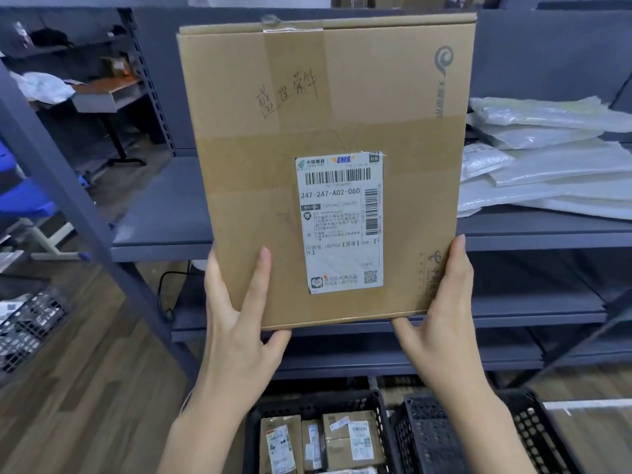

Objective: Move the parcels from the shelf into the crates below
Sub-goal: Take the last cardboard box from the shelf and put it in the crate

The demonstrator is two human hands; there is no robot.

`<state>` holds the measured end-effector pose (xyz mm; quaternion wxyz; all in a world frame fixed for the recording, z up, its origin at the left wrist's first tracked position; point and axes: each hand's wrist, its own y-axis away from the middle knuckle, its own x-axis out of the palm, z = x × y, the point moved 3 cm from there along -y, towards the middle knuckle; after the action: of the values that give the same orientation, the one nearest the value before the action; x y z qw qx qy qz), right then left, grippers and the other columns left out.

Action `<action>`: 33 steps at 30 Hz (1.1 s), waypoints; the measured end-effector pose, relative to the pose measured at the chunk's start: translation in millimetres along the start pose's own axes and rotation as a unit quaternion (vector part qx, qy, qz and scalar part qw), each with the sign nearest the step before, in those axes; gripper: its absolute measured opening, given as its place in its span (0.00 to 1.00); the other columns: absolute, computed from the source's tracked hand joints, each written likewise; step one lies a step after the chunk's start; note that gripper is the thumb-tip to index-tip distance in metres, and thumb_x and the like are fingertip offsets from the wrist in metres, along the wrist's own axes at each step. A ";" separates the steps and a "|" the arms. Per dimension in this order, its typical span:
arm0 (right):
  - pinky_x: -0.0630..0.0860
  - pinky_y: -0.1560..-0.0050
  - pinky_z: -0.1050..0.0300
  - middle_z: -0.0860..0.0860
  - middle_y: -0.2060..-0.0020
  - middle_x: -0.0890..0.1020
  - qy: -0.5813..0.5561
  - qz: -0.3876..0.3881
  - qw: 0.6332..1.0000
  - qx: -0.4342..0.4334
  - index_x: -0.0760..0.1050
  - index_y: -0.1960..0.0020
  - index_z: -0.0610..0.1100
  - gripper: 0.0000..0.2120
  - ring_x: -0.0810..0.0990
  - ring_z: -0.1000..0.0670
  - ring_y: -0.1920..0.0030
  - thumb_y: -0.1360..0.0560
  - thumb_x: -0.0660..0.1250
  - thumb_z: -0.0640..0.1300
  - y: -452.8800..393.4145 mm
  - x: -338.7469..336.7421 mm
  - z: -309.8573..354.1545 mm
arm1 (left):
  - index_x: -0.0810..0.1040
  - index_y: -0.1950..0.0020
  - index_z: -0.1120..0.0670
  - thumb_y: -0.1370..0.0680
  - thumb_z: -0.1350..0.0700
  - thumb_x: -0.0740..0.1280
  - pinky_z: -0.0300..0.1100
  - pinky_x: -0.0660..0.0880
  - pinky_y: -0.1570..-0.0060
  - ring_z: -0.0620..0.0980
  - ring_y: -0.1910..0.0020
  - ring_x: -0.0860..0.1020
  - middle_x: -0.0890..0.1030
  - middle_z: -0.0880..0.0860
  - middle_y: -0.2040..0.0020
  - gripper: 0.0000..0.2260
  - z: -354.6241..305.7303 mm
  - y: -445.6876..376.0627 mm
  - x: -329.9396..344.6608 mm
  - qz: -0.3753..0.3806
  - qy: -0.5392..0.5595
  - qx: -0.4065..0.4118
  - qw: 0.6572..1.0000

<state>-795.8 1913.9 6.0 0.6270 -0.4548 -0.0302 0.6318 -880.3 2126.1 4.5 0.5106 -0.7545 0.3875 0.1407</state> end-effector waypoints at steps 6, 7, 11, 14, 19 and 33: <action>0.48 0.28 0.67 0.51 0.29 0.54 0.023 0.018 0.999 0.046 0.39 0.25 0.46 0.53 0.51 0.51 0.26 0.34 0.73 0.29 40.7 19.8 -9.1 | 0.50 0.24 0.39 0.37 0.69 0.76 0.42 0.58 0.32 0.38 0.25 0.44 0.47 0.53 0.25 0.53 19.7 31.9 15.1 0.040 0.024 -0.022 0.999; 0.48 0.28 0.65 0.50 0.29 0.54 0.027 0.026 0.998 0.056 0.39 0.25 0.45 0.53 0.52 0.49 0.27 0.34 0.73 0.29 49.4 23.3 -13.3 | 0.51 0.24 0.40 0.37 0.69 0.76 0.45 0.60 0.32 0.37 0.25 0.45 0.47 0.53 0.25 0.52 22.9 39.7 20.4 0.046 0.031 -0.032 0.998; 0.48 0.28 0.66 0.47 0.28 0.55 0.037 0.067 0.992 0.098 0.40 0.25 0.42 0.52 0.53 0.47 0.27 0.34 0.73 0.28 91.4 39.4 -35.9 | 0.56 0.26 0.42 0.37 0.69 0.76 0.42 0.60 0.30 0.38 0.26 0.48 0.49 0.55 0.25 0.48 33.4 84.3 45.4 0.068 0.037 -0.080 0.994; 0.46 0.28 0.69 0.39 0.26 0.54 0.036 0.107 0.984 0.139 0.40 0.24 0.38 0.50 0.51 0.46 0.26 0.32 0.72 0.31 129.4 54.4 -55.1 | 0.57 0.26 0.45 0.38 0.68 0.77 0.38 0.61 0.34 0.44 0.26 0.53 0.49 0.57 0.25 0.48 38.5 124.4 63.1 0.111 0.016 -0.114 0.987; 0.51 0.27 0.59 0.40 0.25 0.54 0.013 0.183 0.959 0.216 0.39 0.23 0.43 0.49 0.52 0.45 0.25 0.30 0.70 0.32 208.0 75.9 -94.4 | 0.59 0.26 0.49 0.40 0.64 0.80 0.38 0.65 0.37 0.58 0.28 0.59 0.52 0.61 0.26 0.48 46.9 197.2 94.6 0.200 -0.031 -0.144 0.969; 0.60 0.28 0.52 0.40 0.25 0.51 0.048 0.383 0.858 0.339 0.40 0.24 0.36 0.45 0.53 0.42 0.25 0.29 0.68 0.33 397.5 176.4 -223.3 | 0.45 0.24 0.44 0.30 0.58 0.74 0.38 0.55 0.32 0.51 0.24 0.52 0.45 0.55 0.23 0.47 123.3 404.1 221.5 0.397 0.025 -0.374 0.838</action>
<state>-927.7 1855.5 -461.1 0.4511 -0.2197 0.3923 0.7710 -1005.7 2064.7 -451.6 0.0806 -0.6730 0.5842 0.4464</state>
